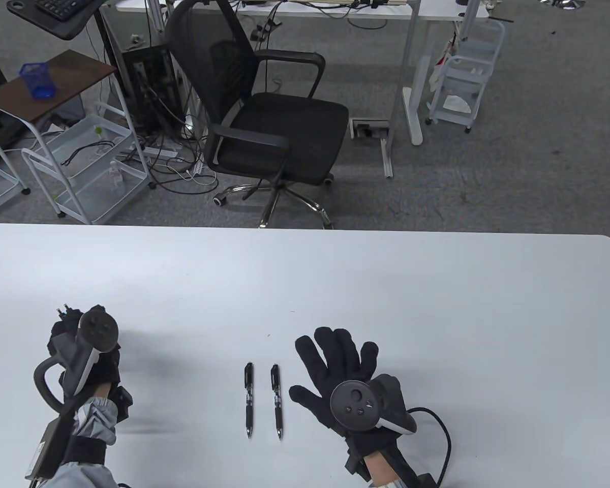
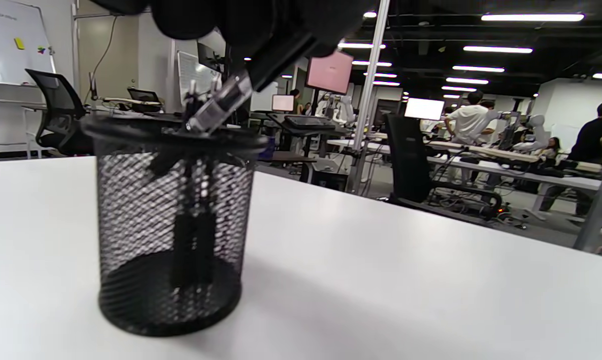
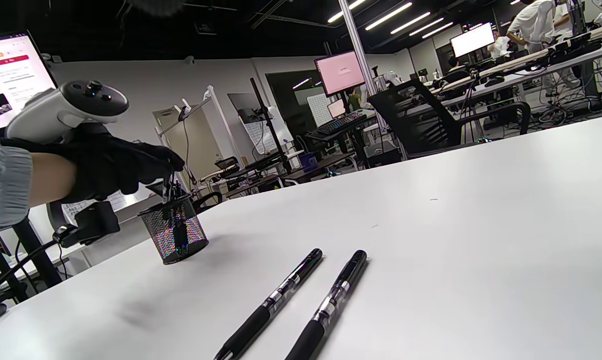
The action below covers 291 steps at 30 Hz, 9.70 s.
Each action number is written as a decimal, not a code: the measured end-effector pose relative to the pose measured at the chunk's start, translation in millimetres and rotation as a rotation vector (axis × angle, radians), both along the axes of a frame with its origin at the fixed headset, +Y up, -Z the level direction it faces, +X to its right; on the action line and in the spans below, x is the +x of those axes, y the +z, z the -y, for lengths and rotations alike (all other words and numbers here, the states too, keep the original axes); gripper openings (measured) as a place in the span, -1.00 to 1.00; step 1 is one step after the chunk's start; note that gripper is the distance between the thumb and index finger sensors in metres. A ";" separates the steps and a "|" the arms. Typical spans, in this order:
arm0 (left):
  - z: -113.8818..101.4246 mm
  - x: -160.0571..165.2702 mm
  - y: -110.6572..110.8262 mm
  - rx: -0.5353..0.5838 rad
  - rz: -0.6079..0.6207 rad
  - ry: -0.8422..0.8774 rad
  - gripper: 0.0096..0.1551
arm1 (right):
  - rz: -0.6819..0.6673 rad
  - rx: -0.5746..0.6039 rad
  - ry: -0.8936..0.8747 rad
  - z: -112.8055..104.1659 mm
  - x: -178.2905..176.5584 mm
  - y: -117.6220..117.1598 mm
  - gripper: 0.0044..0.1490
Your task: Press to open click pens
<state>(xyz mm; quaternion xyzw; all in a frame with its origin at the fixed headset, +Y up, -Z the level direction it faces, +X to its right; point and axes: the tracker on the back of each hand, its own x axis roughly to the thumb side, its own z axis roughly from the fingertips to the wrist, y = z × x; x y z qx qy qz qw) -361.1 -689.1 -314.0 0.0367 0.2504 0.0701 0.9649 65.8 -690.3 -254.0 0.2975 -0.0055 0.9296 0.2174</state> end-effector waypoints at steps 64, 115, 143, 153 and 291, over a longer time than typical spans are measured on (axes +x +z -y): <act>33.4 131.0 48.6 0.262 1.109 2.243 -0.52 | 0.025 0.001 0.039 0.5 -1.4 0.1 -0.01; 47.3 138.0 62.0 0.166 0.802 2.109 -0.25 | 0.025 0.005 0.037 0.4 -1.0 0.9 -0.03; 30.1 133.3 53.1 -0.064 0.703 1.264 -0.44 | 0.033 -0.003 0.030 0.6 1.2 -0.1 -0.03; 55.9 125.7 33.4 -0.191 0.499 0.952 -0.44 | 0.024 -0.004 0.012 0.1 2.0 -0.6 -0.03; 24.2 -27.7 -29.1 -0.064 -0.172 0.185 -0.47 | 0.012 0.018 -0.022 -1.2 2.3 -2.0 -0.04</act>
